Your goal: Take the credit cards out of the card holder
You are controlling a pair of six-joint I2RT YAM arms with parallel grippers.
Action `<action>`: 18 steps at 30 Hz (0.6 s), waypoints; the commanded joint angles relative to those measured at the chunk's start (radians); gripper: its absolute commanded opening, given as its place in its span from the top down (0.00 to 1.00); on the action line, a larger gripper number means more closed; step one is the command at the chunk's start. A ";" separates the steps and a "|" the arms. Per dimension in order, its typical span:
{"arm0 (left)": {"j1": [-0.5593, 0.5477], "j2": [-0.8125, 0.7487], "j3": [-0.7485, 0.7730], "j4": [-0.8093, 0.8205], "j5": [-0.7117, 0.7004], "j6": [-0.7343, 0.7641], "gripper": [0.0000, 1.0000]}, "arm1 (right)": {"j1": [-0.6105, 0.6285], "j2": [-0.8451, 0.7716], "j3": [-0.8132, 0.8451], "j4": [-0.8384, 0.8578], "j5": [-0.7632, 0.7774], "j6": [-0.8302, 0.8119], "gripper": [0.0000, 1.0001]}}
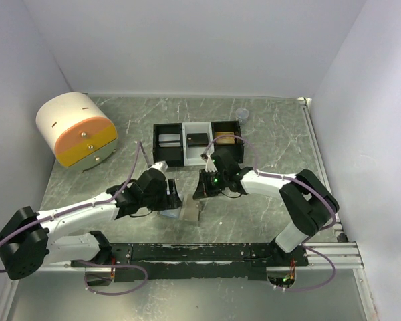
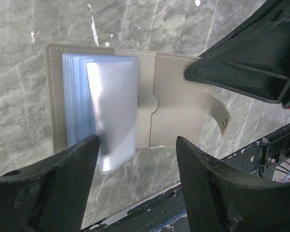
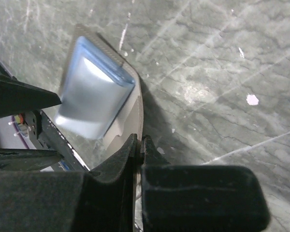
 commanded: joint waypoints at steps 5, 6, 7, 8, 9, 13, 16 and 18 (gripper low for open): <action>-0.005 0.000 0.010 -0.012 -0.038 -0.045 0.21 | -0.003 0.043 -0.026 -0.036 0.101 -0.021 1.00; -0.006 -0.004 0.010 -0.021 -0.044 -0.043 0.21 | -0.003 0.041 -0.028 -0.042 0.118 -0.027 1.00; -0.005 -0.007 0.009 -0.024 -0.043 -0.040 0.21 | -0.003 0.039 -0.028 -0.043 0.126 -0.031 1.00; -0.005 -0.013 0.008 -0.020 -0.037 -0.036 0.21 | -0.003 0.038 -0.028 -0.041 0.131 -0.035 1.00; -0.005 -0.015 0.003 -0.005 -0.026 -0.032 0.21 | -0.003 0.041 -0.028 -0.036 0.127 -0.038 0.99; -0.005 -0.018 -0.011 0.057 0.040 -0.012 0.23 | -0.003 0.086 -0.016 -0.033 0.100 -0.040 0.99; -0.005 -0.011 -0.004 0.074 0.069 0.005 0.26 | -0.003 0.080 -0.026 -0.011 0.090 -0.023 0.99; -0.005 -0.009 0.001 0.081 0.079 0.016 0.30 | -0.003 0.077 -0.026 -0.013 0.094 -0.023 0.99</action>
